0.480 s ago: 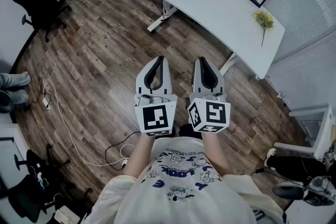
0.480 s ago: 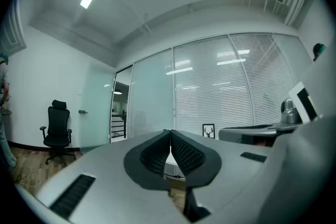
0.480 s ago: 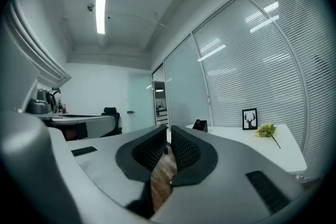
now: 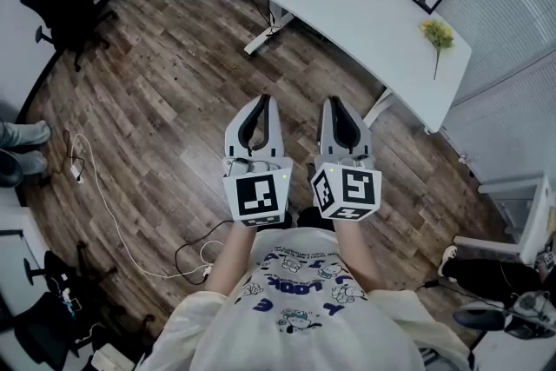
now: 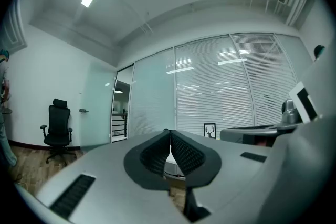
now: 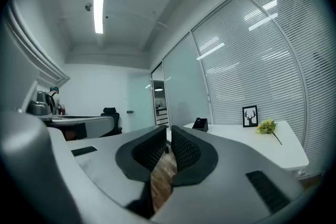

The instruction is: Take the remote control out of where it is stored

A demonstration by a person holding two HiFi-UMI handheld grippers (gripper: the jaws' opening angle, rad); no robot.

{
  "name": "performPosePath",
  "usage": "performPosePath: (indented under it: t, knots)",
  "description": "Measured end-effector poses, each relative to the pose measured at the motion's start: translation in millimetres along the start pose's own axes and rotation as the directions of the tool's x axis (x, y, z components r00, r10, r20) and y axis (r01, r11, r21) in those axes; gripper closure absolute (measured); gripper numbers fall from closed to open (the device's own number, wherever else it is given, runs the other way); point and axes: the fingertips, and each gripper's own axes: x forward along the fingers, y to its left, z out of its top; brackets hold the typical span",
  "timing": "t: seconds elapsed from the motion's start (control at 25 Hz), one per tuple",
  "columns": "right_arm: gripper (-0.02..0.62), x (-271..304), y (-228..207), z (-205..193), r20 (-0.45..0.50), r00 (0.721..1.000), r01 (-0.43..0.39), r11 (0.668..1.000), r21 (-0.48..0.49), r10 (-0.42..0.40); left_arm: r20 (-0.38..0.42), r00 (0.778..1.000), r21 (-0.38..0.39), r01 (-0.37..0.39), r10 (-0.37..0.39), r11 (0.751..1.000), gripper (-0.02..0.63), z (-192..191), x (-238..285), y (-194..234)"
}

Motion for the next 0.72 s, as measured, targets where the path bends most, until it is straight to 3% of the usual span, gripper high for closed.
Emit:
performPosePath:
  t: [0.72]
  knots:
    - [0.546,35,7,-9,-0.025,1.0,0.017,1.0,0.013,-0.017,-0.03,0.999,-0.009,0.014,-0.014,1.0,0.588,-12,30,25]
